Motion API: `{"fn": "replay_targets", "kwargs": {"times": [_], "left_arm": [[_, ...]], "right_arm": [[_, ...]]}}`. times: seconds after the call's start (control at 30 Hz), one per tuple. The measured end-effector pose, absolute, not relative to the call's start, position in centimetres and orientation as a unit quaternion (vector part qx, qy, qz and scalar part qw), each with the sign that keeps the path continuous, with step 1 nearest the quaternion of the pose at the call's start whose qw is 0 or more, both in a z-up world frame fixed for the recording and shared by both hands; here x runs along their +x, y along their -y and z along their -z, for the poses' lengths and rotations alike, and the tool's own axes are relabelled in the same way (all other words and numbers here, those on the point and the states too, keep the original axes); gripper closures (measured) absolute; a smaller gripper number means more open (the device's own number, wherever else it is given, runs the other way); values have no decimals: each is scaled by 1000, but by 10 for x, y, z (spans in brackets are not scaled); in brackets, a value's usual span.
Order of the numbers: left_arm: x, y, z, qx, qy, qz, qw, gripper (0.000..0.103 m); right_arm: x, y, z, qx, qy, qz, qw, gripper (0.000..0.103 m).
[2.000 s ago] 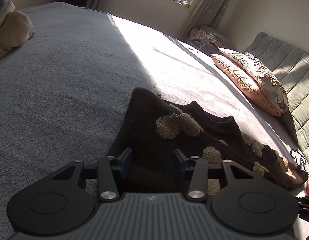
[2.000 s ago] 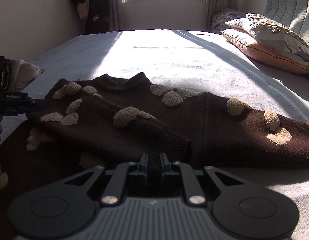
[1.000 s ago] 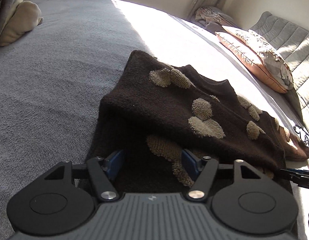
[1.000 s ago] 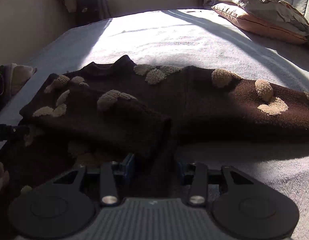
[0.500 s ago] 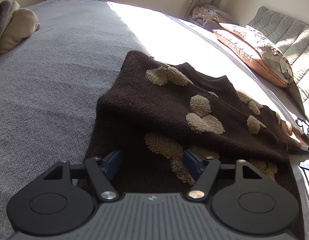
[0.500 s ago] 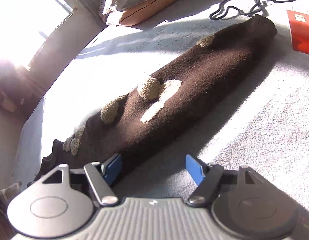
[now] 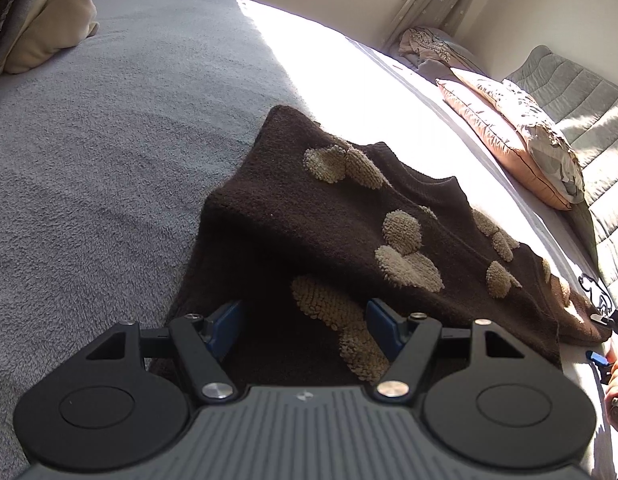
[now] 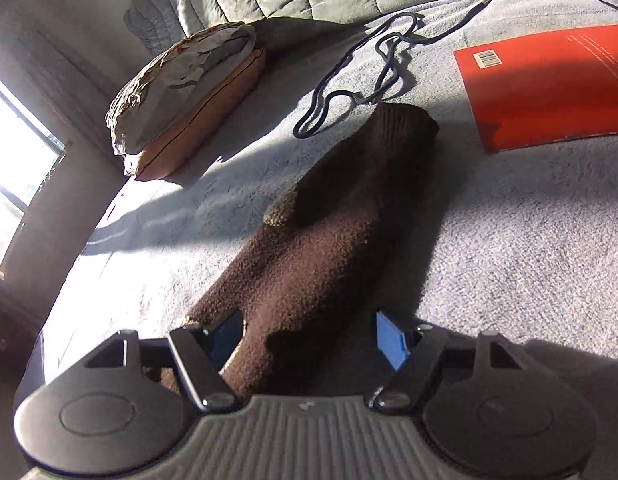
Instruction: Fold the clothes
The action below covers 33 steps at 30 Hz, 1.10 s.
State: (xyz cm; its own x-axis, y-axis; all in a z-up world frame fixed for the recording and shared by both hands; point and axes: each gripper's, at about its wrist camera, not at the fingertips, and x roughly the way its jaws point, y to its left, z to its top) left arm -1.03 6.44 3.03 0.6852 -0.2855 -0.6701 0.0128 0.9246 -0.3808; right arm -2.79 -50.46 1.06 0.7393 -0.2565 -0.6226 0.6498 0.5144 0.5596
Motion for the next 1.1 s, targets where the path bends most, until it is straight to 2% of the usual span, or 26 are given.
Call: {"fn": "replay_targets", "kwargs": {"times": [0.07,0.1,0.13,0.2,0.3,0.43,0.5,0.6,0.67,0.83,0.93,1.1], "left_arm": [[-10,-64,-30,-174,-389,83,901,32],[-9,-64,-31,-173,-390,83,901,32],[-9,-64,-31,-172,-390,83,901,32],[-9,-64,-31,-174,-391,83,900,32],[-8,-67,-31,-184,-392,83,898,32],[-7,-71,-32,-202,-393,84,893,32],[-5,-77,-32,-222,-392,86,888,32],[-4,-86,-34,-256,-386,92,882,32],[-4,-91,-37,-278,-375,98,879,32],[-8,-99,-41,-316,-362,113,870,32],[-9,-107,-39,-350,-362,117,856,32],[-8,-119,-36,-397,-367,125,832,32]], "right_arm": [[-29,507,-11,406,-229,282,839,45],[-33,510,-11,409,-217,295,836,69],[-38,512,-11,413,-203,307,833,83],[-43,507,-21,408,-170,301,845,89],[-46,491,-42,370,-127,279,877,91],[-45,431,-83,236,-57,216,946,91],[-52,385,-102,158,-21,148,976,91],[-71,293,-109,-15,-1,15,1000,91],[-89,225,-91,-141,-18,-102,985,91],[-103,120,-19,-334,-126,-218,908,91],[-108,104,-4,-369,-141,-243,886,86],[-97,115,-16,-341,-148,-228,900,77]]}}
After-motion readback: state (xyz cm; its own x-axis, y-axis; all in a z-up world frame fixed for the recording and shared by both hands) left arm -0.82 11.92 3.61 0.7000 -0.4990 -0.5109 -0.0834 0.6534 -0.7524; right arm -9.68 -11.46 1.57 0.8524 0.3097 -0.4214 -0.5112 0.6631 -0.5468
